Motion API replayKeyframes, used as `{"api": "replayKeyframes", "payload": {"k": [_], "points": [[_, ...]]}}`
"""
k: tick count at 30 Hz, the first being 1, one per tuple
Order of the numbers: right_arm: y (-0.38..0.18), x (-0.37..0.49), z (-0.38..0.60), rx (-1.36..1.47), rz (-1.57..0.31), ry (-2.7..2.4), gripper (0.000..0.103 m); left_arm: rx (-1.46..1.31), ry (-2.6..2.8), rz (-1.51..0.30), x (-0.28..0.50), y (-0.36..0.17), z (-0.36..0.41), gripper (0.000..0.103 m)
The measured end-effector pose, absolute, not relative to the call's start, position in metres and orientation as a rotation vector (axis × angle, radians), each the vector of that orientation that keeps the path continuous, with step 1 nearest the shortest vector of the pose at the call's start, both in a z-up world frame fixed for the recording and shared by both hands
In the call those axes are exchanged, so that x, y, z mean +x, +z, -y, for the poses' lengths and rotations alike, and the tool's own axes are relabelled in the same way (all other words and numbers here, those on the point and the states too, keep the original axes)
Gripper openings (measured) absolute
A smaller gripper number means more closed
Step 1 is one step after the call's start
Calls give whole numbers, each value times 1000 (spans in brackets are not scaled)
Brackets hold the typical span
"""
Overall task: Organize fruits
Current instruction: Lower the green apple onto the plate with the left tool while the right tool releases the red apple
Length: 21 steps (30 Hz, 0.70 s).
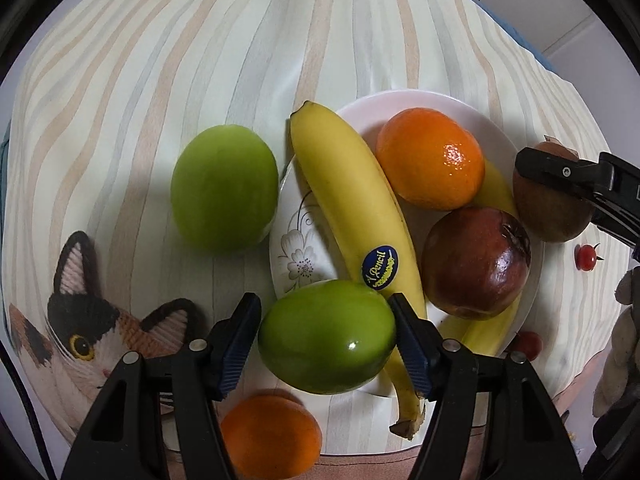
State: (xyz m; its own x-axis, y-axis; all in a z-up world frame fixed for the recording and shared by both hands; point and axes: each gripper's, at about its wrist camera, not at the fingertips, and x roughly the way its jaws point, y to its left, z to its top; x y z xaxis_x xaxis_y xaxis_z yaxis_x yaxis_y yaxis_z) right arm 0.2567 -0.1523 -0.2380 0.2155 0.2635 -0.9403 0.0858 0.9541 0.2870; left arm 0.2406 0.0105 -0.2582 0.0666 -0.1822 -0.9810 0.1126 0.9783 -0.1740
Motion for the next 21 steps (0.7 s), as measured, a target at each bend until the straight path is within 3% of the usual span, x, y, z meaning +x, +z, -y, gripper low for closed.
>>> {"api": "replayKeyframes", "payload": {"k": [8, 12, 21], "points": [[-233, 247, 169, 330, -1364, 134, 72, -82, -216, -1495, 241, -260, -29, 67], [-231, 246, 172, 337, -1370, 127, 81, -73, -211, -1499, 242, -263, -27, 67], [-227, 244, 181, 357, -1364, 130, 81, -46, -219, -1482, 242, -250, -9, 67]]}}
